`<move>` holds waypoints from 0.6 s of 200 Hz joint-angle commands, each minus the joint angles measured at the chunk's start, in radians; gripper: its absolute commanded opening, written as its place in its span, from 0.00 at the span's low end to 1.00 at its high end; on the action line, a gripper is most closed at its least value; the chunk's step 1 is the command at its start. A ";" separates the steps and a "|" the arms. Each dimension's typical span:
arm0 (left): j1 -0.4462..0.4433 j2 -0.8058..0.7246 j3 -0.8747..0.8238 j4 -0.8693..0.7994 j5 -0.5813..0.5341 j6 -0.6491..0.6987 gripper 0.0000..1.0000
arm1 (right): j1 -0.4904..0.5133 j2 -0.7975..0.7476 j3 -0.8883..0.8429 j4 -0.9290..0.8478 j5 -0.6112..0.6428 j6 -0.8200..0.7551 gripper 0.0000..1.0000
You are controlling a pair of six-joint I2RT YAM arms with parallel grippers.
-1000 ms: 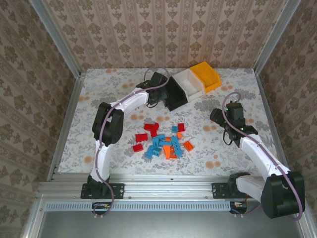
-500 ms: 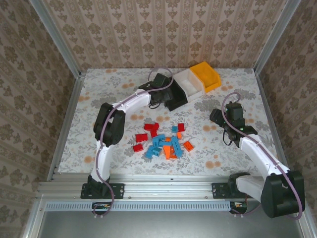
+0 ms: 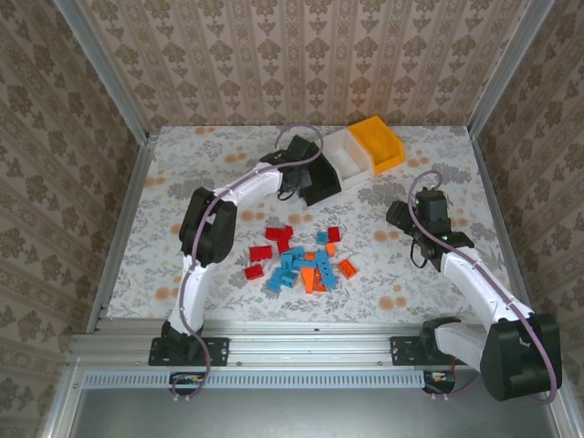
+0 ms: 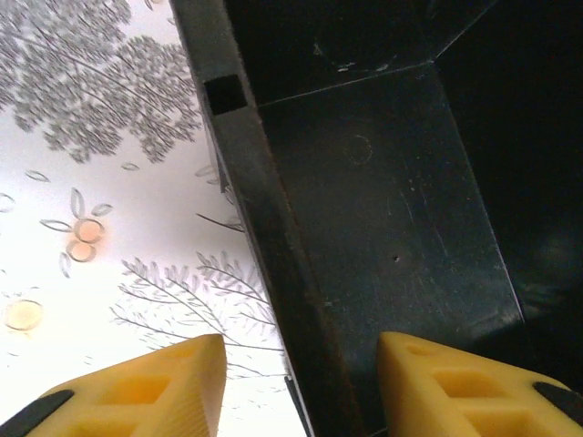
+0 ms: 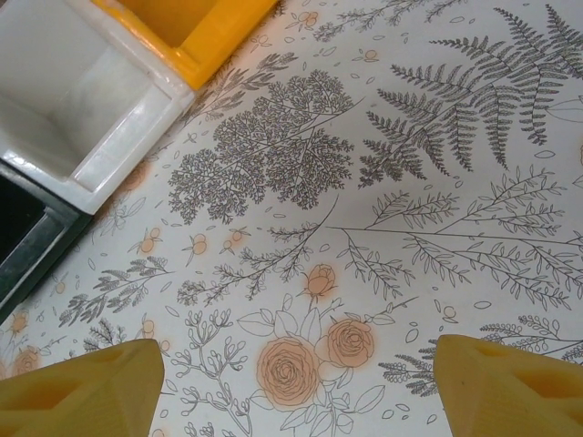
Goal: Sort the legos into containers by color
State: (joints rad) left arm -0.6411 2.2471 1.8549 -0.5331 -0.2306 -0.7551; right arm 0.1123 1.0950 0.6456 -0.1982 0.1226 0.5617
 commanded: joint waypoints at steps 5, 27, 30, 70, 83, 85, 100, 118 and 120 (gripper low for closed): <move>0.014 -0.013 0.034 -0.084 -0.108 0.142 0.37 | 0.009 -0.019 -0.014 0.005 -0.011 0.010 0.79; 0.026 -0.031 0.009 -0.089 -0.147 0.238 0.26 | 0.009 -0.024 -0.012 0.005 -0.017 0.010 0.78; 0.029 -0.036 0.004 -0.083 -0.145 0.255 0.25 | 0.010 -0.024 -0.012 0.005 -0.019 0.011 0.79; 0.075 -0.094 -0.135 0.004 -0.101 0.400 0.12 | 0.024 -0.017 -0.001 0.002 -0.031 0.007 0.76; 0.096 -0.116 -0.173 0.014 -0.095 0.406 0.12 | 0.033 -0.014 0.002 -0.001 -0.029 0.005 0.76; 0.101 -0.119 -0.180 0.016 -0.092 0.406 0.12 | 0.035 -0.014 0.003 -0.001 -0.029 0.004 0.76; 0.124 -0.149 -0.222 0.026 -0.081 0.394 0.10 | 0.048 -0.011 0.007 -0.001 -0.023 0.001 0.76; 0.144 -0.185 -0.274 0.055 -0.088 0.413 0.11 | 0.062 -0.002 0.012 -0.004 -0.019 0.000 0.76; 0.146 -0.190 -0.279 0.060 -0.087 0.419 0.12 | 0.064 -0.002 0.014 -0.005 -0.020 0.001 0.76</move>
State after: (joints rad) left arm -0.5343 2.1155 1.6440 -0.4622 -0.2855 -0.4149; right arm 0.1581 1.0885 0.6456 -0.1986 0.1143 0.5613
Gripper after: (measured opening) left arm 0.144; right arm 0.763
